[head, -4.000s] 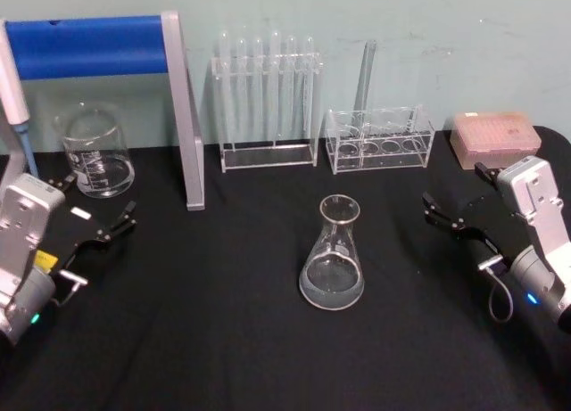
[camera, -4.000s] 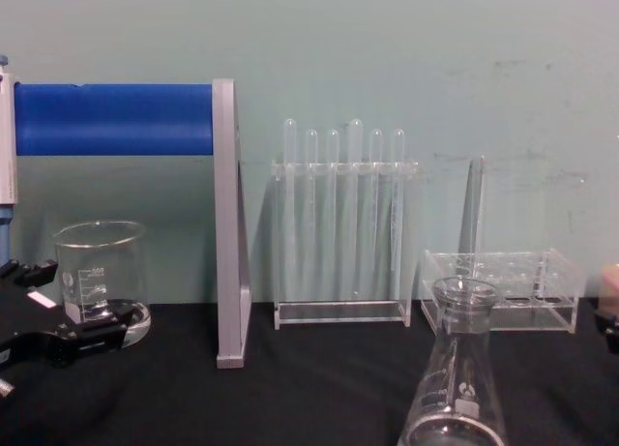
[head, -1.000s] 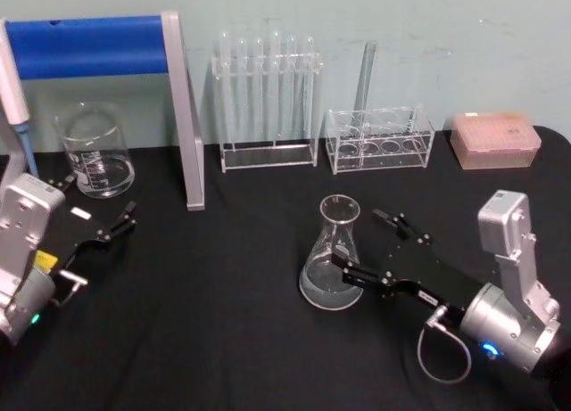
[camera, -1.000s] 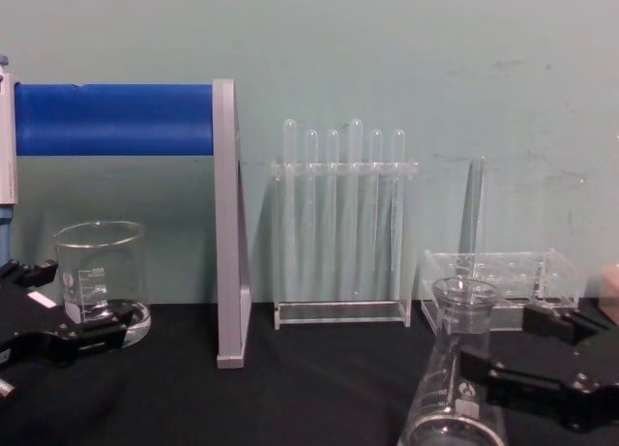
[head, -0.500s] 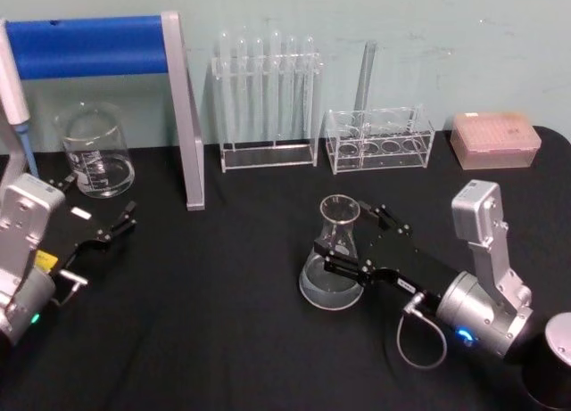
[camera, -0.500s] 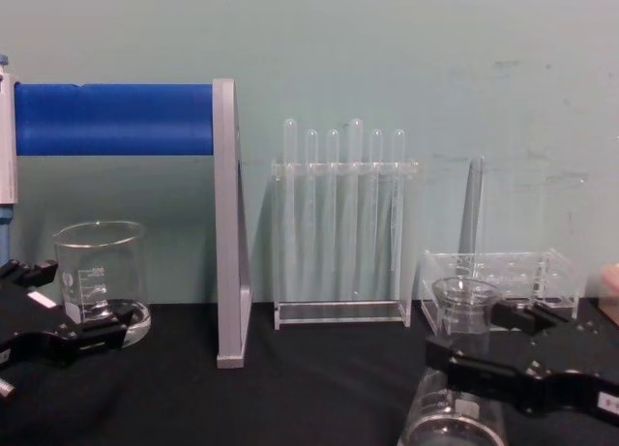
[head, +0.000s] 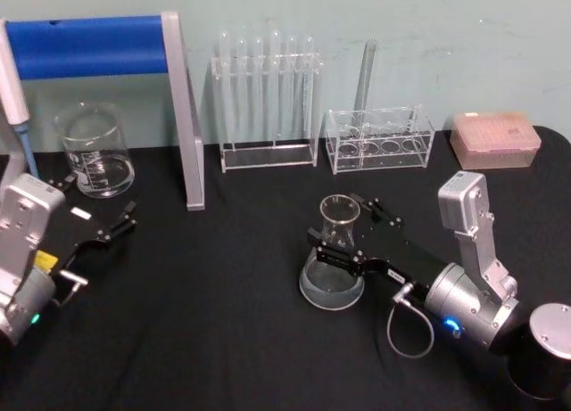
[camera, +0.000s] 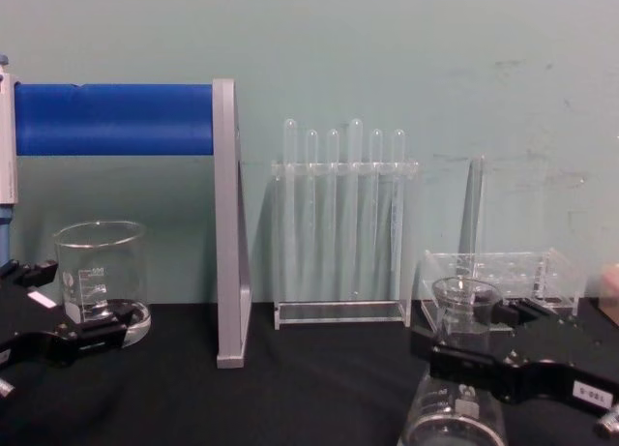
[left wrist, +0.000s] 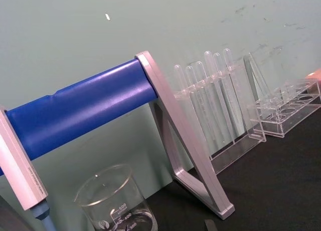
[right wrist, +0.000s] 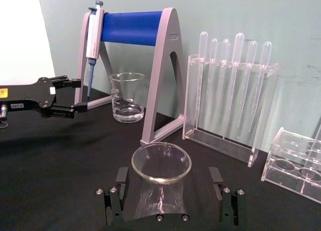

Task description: Grasp the erlenmeyer flask with one hand, shake it three times, then place it back.

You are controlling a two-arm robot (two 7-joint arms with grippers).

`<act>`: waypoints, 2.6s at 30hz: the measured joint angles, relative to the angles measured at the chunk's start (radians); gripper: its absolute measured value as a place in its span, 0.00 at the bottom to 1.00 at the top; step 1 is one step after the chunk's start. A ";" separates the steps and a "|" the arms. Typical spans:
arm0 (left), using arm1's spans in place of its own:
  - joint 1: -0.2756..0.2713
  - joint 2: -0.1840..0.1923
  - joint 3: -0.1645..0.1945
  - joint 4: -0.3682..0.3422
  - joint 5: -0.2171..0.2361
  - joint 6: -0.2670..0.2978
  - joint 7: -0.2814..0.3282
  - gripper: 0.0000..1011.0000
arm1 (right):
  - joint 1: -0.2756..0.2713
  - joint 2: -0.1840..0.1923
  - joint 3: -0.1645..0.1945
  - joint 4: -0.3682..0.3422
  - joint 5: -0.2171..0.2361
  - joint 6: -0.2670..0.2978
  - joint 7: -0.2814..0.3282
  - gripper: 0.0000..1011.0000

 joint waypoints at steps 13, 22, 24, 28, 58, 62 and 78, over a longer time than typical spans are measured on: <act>0.000 0.000 0.000 0.000 0.000 0.000 0.000 0.99 | 0.004 -0.014 0.008 0.000 -0.011 0.004 0.004 0.99; 0.000 0.000 0.000 0.000 0.000 0.000 0.000 0.99 | 0.004 -0.014 0.008 -0.001 -0.012 0.004 0.004 0.99; 0.000 0.000 0.000 0.000 0.000 0.000 0.000 0.99 | 0.004 -0.014 0.008 -0.001 -0.012 0.004 0.004 0.99; 0.000 0.000 0.000 0.000 0.000 0.000 0.000 0.99 | 0.004 -0.013 0.008 -0.002 -0.011 0.004 0.004 0.95; 0.000 0.000 0.000 0.000 0.000 0.000 0.000 0.99 | 0.004 -0.013 0.008 -0.002 -0.008 0.002 0.007 0.44; 0.000 0.000 0.000 0.000 0.000 0.000 0.000 0.99 | 0.004 -0.011 0.012 -0.013 -0.004 0.003 0.013 0.44; 0.000 0.000 0.000 0.000 0.000 0.000 0.000 0.99 | -0.029 0.014 0.049 -0.161 0.018 0.059 -0.025 0.44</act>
